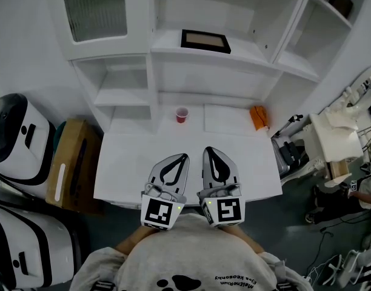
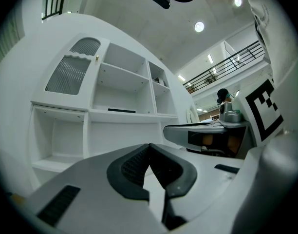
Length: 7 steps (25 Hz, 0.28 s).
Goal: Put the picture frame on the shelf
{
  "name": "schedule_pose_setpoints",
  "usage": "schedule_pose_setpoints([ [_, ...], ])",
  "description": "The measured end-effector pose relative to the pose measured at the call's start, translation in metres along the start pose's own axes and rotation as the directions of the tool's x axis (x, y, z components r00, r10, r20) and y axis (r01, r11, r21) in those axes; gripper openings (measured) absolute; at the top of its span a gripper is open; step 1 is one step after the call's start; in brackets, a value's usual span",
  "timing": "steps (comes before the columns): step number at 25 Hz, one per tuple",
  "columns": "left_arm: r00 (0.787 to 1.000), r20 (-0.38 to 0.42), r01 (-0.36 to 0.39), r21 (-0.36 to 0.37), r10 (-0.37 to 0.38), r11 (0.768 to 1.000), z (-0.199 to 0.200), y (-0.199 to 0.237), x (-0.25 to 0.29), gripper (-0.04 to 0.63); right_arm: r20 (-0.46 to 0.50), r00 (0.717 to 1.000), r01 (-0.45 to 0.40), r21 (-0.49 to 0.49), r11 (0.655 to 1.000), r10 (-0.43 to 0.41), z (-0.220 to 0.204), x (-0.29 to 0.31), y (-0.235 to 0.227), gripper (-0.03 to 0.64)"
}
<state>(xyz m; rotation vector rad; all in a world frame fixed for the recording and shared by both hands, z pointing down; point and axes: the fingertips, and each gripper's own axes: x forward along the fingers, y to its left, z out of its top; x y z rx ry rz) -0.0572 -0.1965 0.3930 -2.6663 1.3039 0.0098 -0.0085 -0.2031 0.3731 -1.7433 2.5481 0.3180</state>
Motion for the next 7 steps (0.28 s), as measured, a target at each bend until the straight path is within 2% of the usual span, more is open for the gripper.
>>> schedule_pose_setpoints([
  [3,1.0,0.0,0.016,-0.01,-0.016,1.0,-0.002,-0.003,0.0,0.02,-0.009,1.0,0.002,0.004,1.0,-0.002,-0.002,-0.001,0.001,0.034],
  [7,0.997,-0.054,0.052,0.013,-0.052,0.999,-0.012,-0.009,0.0,0.02,-0.013,1.0,0.014,0.021,1.0,-0.014,-0.005,-0.003,-0.001,0.034],
])
